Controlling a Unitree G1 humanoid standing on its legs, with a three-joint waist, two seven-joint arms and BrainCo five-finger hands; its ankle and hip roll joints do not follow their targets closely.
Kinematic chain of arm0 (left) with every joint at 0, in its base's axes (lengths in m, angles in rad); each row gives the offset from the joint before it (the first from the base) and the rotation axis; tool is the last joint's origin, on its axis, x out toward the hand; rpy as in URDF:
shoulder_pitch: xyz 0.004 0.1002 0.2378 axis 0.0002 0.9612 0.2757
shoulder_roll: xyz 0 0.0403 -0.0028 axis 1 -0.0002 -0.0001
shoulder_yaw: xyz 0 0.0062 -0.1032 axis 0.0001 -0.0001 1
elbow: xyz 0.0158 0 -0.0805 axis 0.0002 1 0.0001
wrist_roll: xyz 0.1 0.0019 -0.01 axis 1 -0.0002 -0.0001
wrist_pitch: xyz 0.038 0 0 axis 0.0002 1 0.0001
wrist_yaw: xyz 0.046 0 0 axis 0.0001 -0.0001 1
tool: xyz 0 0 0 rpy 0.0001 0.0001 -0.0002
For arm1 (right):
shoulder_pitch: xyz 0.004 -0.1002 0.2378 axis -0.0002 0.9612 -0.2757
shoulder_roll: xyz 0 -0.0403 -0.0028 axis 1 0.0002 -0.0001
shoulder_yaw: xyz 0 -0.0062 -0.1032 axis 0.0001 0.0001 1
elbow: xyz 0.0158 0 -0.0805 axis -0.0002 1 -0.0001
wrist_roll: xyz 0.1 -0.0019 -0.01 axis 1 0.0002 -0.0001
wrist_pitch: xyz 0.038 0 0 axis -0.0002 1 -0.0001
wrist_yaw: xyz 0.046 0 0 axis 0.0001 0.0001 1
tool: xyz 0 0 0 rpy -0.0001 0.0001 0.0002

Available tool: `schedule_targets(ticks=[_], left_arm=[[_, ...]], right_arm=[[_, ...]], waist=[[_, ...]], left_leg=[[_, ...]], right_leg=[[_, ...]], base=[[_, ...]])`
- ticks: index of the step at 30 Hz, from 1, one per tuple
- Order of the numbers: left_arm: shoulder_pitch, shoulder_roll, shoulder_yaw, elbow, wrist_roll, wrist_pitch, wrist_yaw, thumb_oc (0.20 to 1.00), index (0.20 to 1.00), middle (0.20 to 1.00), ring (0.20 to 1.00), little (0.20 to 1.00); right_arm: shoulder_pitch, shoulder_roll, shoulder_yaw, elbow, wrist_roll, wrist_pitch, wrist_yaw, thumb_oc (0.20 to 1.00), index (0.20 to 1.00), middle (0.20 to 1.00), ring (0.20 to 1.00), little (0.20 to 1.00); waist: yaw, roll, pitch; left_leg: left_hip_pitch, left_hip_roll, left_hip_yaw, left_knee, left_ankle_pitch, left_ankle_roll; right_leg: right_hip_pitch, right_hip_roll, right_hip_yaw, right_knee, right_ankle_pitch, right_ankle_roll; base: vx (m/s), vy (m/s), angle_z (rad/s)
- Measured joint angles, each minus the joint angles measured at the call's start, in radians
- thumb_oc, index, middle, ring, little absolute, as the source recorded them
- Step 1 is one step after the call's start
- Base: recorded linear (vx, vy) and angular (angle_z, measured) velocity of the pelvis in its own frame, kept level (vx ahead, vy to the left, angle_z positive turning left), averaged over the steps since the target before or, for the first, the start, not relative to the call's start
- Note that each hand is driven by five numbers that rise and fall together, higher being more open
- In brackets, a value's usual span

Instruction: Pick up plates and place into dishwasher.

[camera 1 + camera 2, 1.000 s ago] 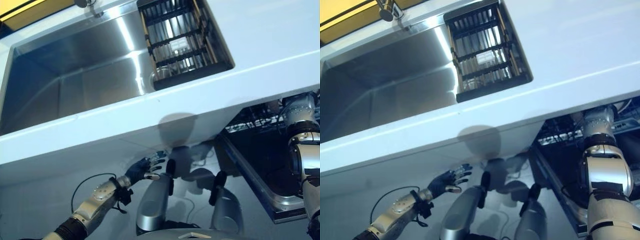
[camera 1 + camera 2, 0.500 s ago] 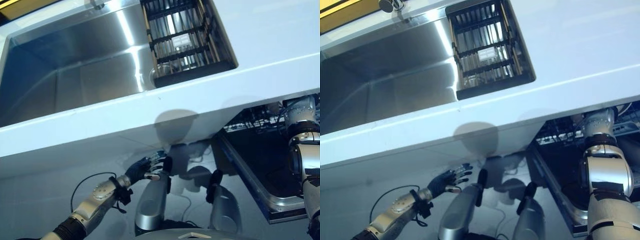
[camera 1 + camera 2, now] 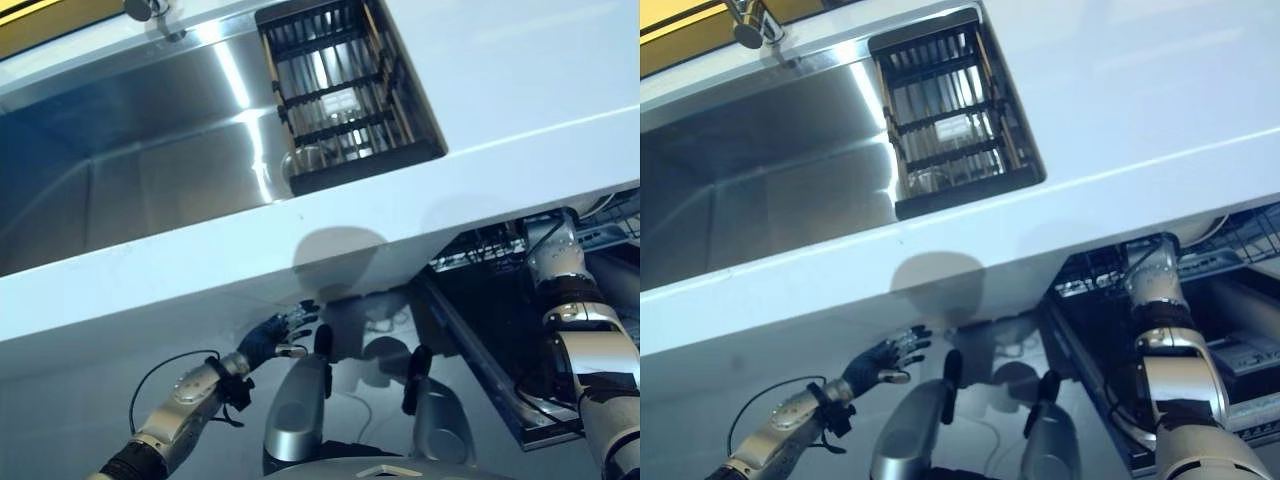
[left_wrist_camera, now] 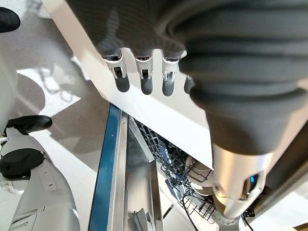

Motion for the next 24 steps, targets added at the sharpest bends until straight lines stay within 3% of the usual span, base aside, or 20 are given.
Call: schedule_targets(ticks=[7, 9, 11, 14, 16, 18, 19, 24], left_arm=[[0.031, 0.0, 0.021, 0.026, 0.014, 0.0, -0.057, 1.0, 1.0, 1.0, 1.0, 1.0], [0.035, 0.001, 0.025, 0.027, 0.012, -0.006, -0.075, 1.0, 1.0, 1.0, 1.0, 1.0], [0.045, 0.001, 0.044, 0.042, 0.012, -0.006, -0.087, 1.0, 1.0, 1.0, 1.0, 1.0], [0.048, 0.002, 0.05, 0.061, 0.012, -0.006, -0.108, 1.0, 1.0, 1.0, 1.0, 1.0], [0.047, -0.002, 0.058, 0.064, 0.009, -0.008, -0.111, 1.0, 1.0, 1.0, 1.0, 1.0], [0.041, -0.014, 0.063, 0.064, 0.009, -0.009, -0.111, 1.0, 1.0, 1.0, 1.0, 1.0], [0.039, -0.034, 0.062, 0.065, 0.009, -0.01, -0.11, 1.0, 1.0, 1.0, 1.0, 1.0], [0.056, -0.088, 0.041, 0.094, 0.009, -0.038, -0.11, 1.0, 1.0, 1.0, 1.0, 1.0]], right_arm=[[0.097, 0.007, 0.04, -0.143, -0.163, 0.004, 0.043, 1.0, 1.0, 1.0, 1.0, 1.0], [0.128, 0.006, 0.038, -0.163, -0.164, 0.001, 0.13, 1.0, 1.0, 1.0, 1.0, 1.0], [0.19, 0.005, 0.039, -0.207, -0.166, 0.001, 0.203, 1.0, 1.0, 1.0, 1.0, 1.0], [0.249, -0.01, 0.035, -0.208, -0.167, -0.004, 0.21, 1.0, 1.0, 1.0, 1.0, 1.0], [0.269, -0.014, 0.029, -0.208, -0.195, -0.045, 0.18, 1.0, 1.0, 1.0, 1.0, 1.0], [0.284, -0.029, 0.02, -0.207, -0.3, -0.113, 0.084, 1.0, 1.0, 1.0, 1.0, 1.0], [0.29, -0.051, 0.012, -0.202, -0.351, -0.128, 0.03, 1.0, 1.0, 1.0, 1.0, 1.0], [0.292, -0.105, -0.027, -0.123, -0.412, -0.162, -0.093, 1.0, 1.0, 1.0, 1.0, 1.0]], waist=[[-0.057, 0.0, 0.0], [-0.065, -0.002, -0.004], [-0.109, -0.003, -0.005], [-0.151, -0.003, -0.008], [-0.177, 0.004, -0.013], [-0.193, 0.023, -0.022], [-0.203, 0.049, -0.032], [-0.227, 0.096, -0.057]], left_leg=[[0.059, -0.014, 0.029, -0.025, -0.006, 0.006], [0.066, -0.024, 0.046, -0.026, -0.006, 0.007], [0.066, -0.033, 0.055, -0.026, -0.009, 0.011], [0.072, -0.04, 0.075, -0.025, -0.009, 0.011], [0.069, -0.039, 0.08, -0.025, -0.01, 0.011], [0.064, -0.031, 0.079, -0.025, -0.029, 0.009], [0.056, -0.018, 0.078, -0.028, -0.045, 0.007], [0.025, -0.021, 0.106, -0.011, -0.042, 0.013]], right_leg=[[0.032, -0.015, 0.037, -0.008, 0.0, 0.001], [0.03, -0.024, 0.055, -0.008, 0.0, 0.001], [0.028, -0.035, 0.056, -0.009, 0.002, 0.004], [0.015, -0.043, 0.062, -0.009, 0.002, 0.005], [0.006, -0.043, 0.063, -0.014, 0.001, 0.006], [-0.009, -0.036, 0.064, -0.012, -0.012, 0.026], [-0.029, -0.025, 0.067, 0.0, -0.009, 0.023], [-0.098, -0.033, 0.095, 0.055, -0.013, 0.013]], base=[[-0.03, 0.039, -0.09], [-0.06, 0.031, -0.18], [-0.03, 0.018, -0.18], [-0.01, 0.021, -0.32], [-0.01, 0.019, -0.32], [0.01, 0.046, -0.21], [0.01, 0.062, -0.15], [-0.01, 0.055, -0.2]])
